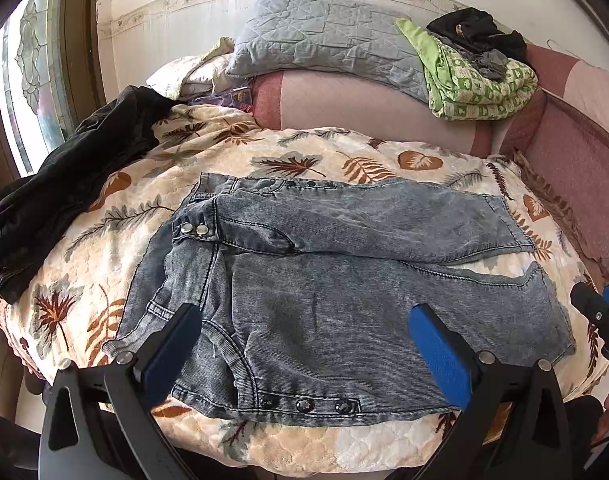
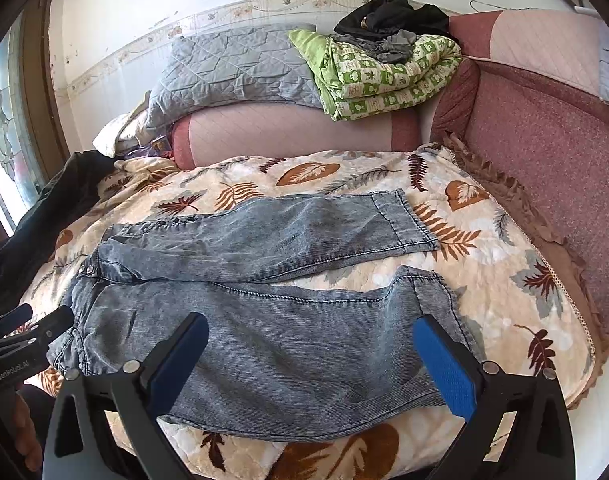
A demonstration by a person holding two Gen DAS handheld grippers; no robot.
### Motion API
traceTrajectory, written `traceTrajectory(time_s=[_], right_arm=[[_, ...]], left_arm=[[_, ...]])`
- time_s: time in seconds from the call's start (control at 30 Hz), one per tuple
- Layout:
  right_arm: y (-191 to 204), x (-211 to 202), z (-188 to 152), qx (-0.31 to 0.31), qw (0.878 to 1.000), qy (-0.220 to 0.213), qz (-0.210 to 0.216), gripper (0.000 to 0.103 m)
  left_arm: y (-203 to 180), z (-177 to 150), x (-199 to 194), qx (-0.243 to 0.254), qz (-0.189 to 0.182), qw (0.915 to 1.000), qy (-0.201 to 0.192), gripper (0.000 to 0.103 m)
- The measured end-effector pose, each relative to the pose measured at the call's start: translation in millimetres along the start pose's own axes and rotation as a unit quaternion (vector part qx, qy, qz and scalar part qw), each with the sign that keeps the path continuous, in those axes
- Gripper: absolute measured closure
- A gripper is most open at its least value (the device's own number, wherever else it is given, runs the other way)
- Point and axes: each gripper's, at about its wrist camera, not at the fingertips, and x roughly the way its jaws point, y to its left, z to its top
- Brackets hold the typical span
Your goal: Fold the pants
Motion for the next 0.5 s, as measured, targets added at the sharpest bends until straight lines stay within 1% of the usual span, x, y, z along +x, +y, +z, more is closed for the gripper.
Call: traceTrajectory(time_s=[0.33, 0.5], right_arm=[[-6.2, 3.6, -0.7, 0.005, 1.0, 0.003, -0.007, 0.0], [-13.2, 4.2, -3.8, 0.009, 1.0, 0.004, -0.002, 0.0]], left_arm=[[4.8, -0.5, 7.3, -0.005, 0.002, 0.9999, 0.009, 0.0], [14.7, -1.4, 11.3, -0.016, 0.005, 0.9998, 0.013, 0.0]])
